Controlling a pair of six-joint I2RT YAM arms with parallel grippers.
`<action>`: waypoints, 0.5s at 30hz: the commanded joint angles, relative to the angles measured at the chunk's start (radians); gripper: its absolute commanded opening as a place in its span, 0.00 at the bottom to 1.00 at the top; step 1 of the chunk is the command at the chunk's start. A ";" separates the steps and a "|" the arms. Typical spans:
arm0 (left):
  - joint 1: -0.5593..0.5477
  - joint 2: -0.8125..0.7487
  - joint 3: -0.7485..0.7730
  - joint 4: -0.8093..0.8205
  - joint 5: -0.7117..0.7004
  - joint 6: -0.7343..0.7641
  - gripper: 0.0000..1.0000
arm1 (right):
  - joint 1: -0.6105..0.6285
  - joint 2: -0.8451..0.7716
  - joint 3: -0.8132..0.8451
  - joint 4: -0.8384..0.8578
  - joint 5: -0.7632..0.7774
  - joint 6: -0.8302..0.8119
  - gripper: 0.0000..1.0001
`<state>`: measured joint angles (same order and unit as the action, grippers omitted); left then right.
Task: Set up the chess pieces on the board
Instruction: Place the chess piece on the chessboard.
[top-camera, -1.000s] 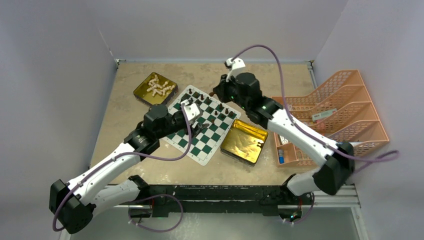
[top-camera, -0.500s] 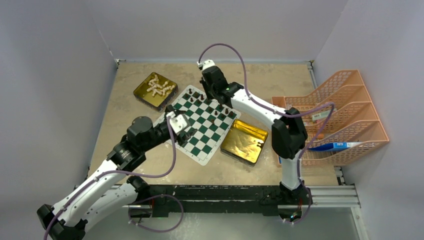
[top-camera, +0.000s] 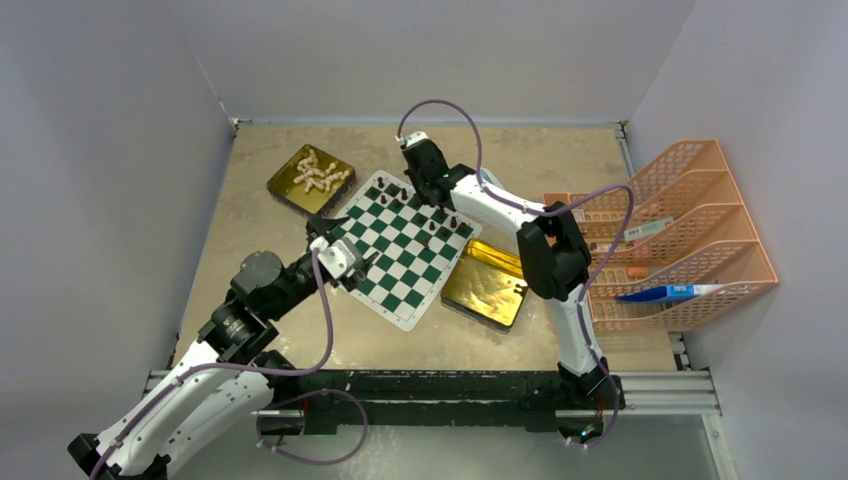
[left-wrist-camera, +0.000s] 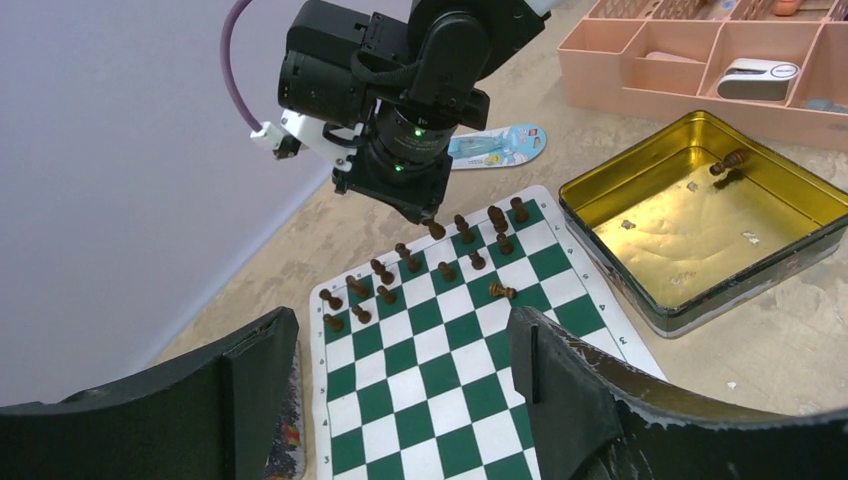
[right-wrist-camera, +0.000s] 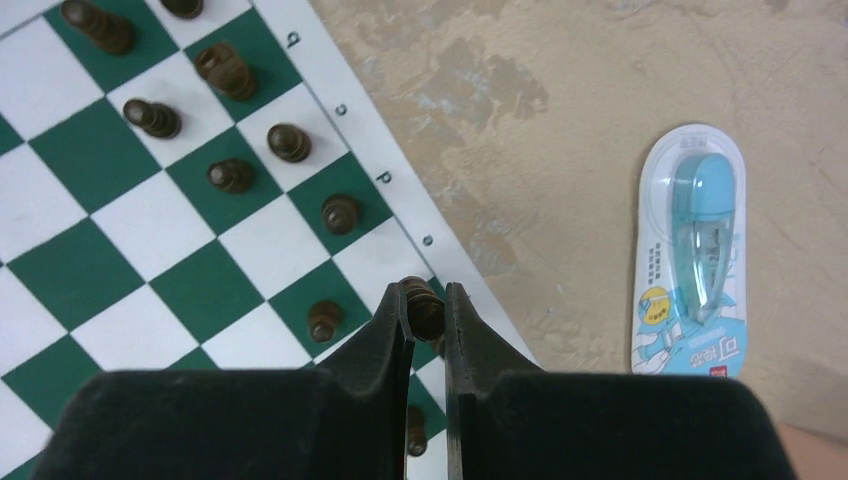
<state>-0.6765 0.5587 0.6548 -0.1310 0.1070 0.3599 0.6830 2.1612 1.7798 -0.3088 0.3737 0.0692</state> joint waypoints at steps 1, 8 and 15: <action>-0.001 0.004 -0.005 0.050 0.009 0.005 0.77 | -0.039 -0.047 0.003 0.070 -0.045 -0.010 0.09; -0.001 -0.007 -0.006 0.048 0.012 0.004 0.78 | -0.043 -0.034 -0.012 0.084 -0.069 0.006 0.10; -0.001 -0.017 -0.009 0.044 0.003 0.013 0.79 | -0.043 -0.022 -0.015 0.104 -0.084 0.027 0.10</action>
<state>-0.6765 0.5491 0.6464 -0.1280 0.1112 0.3603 0.6346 2.1609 1.7638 -0.2493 0.2989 0.0784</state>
